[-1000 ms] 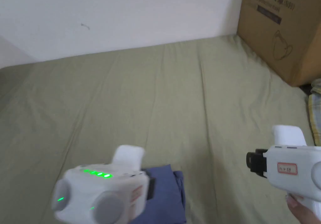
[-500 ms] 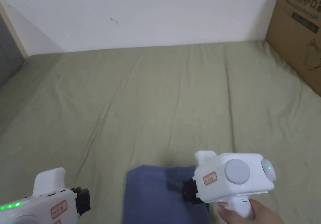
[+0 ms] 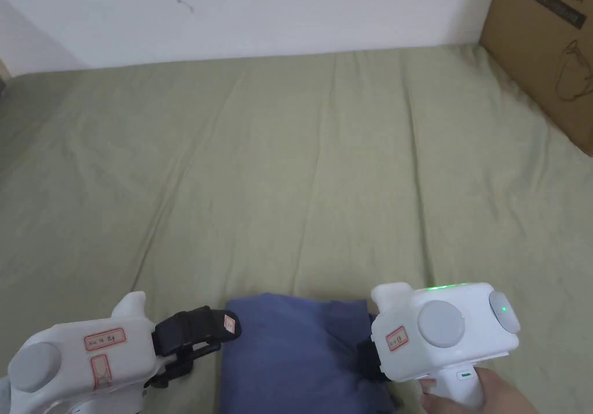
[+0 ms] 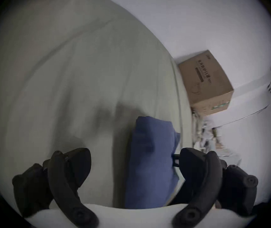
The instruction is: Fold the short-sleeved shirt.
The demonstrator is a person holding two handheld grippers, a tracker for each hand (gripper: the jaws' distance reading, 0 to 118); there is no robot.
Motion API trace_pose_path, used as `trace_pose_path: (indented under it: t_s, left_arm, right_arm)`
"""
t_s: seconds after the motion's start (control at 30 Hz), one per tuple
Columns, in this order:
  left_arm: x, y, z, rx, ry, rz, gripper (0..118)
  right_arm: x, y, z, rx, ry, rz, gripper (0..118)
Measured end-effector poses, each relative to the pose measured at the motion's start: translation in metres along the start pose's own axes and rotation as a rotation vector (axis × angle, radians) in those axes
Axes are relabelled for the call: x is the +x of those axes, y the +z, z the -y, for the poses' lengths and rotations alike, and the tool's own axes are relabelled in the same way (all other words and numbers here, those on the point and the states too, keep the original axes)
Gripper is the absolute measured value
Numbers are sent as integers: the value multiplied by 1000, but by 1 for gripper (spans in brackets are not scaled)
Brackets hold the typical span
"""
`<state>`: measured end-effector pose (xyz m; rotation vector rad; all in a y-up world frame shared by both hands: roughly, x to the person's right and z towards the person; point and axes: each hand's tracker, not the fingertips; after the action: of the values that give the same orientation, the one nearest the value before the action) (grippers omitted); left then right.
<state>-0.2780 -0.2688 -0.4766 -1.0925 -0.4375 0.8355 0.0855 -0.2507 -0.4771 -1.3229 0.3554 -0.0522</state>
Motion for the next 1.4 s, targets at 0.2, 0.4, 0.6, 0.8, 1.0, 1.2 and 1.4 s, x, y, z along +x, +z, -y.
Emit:
trace_pose_path:
  t_s: [0.2,0.4,0.6,0.8,1.0,1.2,1.4]
  left_arm:
    - [-4,-34,-2,-137,-18,149,112]
    - [-3,-68,21,-237,55,326,110]
    - [4,-54,31,-118,-65,72,28]
    - [50,-36,29,-99,-294,-79,28]
    - [37,55,4,-13,-347,-250,28]
    - [-17,183,-37,51,-400,-594,28]
    - [-64,247,-70,57,-482,-922,28]
  right_arm:
    - [-16,-1,-2,-10,-16,81,1]
    - [-20,-3,-1,-7,20,102,1]
    - [-8,2,4,28,-76,32,1]
    - [-23,22,8,66,-73,47,1]
    - [-91,48,-5,190,-86,25,1]
    - [-212,15,-40,222,-80,9,1]
    - [-310,-8,-50,248,-7,-46,1]
